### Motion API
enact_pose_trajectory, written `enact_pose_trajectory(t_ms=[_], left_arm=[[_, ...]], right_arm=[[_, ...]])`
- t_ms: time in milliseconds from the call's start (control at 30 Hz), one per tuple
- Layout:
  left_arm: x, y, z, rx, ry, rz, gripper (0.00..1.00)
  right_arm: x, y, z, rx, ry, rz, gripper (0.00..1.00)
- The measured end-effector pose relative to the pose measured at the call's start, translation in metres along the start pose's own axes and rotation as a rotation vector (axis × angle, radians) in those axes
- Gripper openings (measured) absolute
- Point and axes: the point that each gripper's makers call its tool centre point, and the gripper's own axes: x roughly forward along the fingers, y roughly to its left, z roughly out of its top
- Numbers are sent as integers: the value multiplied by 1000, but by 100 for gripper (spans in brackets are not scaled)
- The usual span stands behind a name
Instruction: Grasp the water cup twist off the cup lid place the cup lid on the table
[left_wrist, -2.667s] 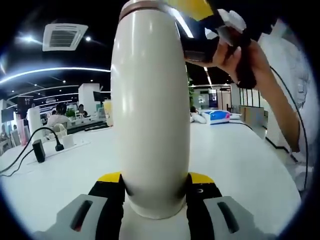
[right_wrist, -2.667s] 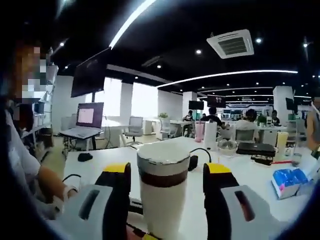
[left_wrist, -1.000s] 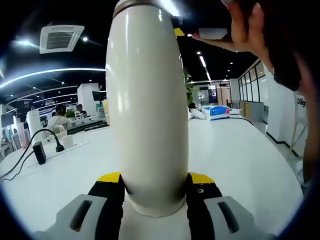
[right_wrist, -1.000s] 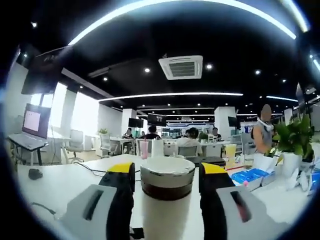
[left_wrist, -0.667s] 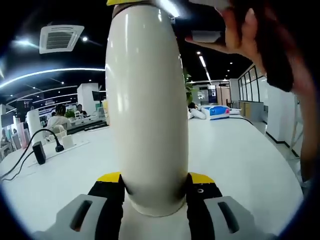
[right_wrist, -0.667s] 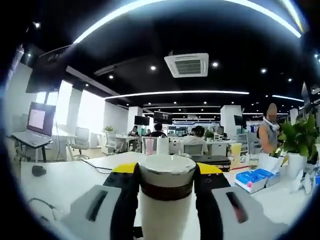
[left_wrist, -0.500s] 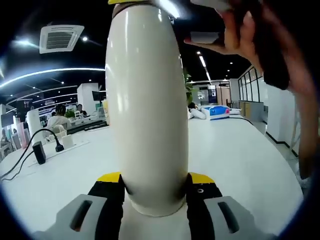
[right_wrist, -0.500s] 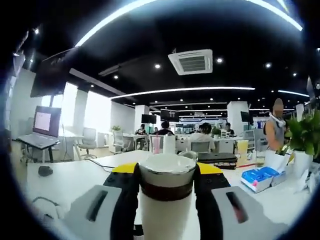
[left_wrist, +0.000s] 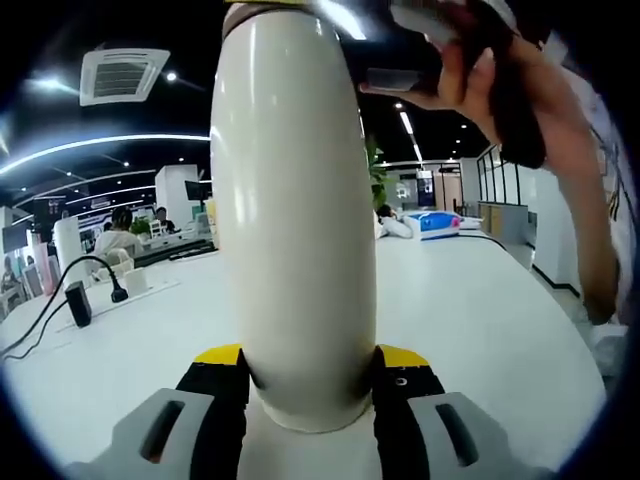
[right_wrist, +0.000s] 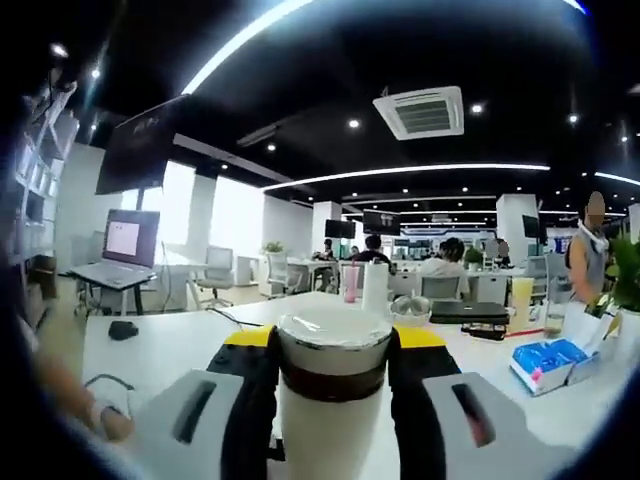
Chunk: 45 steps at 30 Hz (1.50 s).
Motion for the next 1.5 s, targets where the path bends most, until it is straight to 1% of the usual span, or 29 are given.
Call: enact_pose_trajectory(t_ms=[200, 400, 667, 1133, 1500], left_arm=[[1, 0, 0, -6, -1, -1, 50], [1, -1, 0, -1, 0, 0, 50], [1, -1, 0, -2, 0, 2, 50], [1, -1, -1, -3, 1, 2, 50], [1, 0, -1, -7, 1, 3, 50]], right_arm=[[1, -2, 0, 11, -4, 55, 45], [-1, 1, 0, 6, -7, 119, 45], [1, 2, -1, 4, -1, 197, 45], [2, 6, -3, -11, 12, 288, 45], [3, 8, -6, -12, 1, 351, 45]])
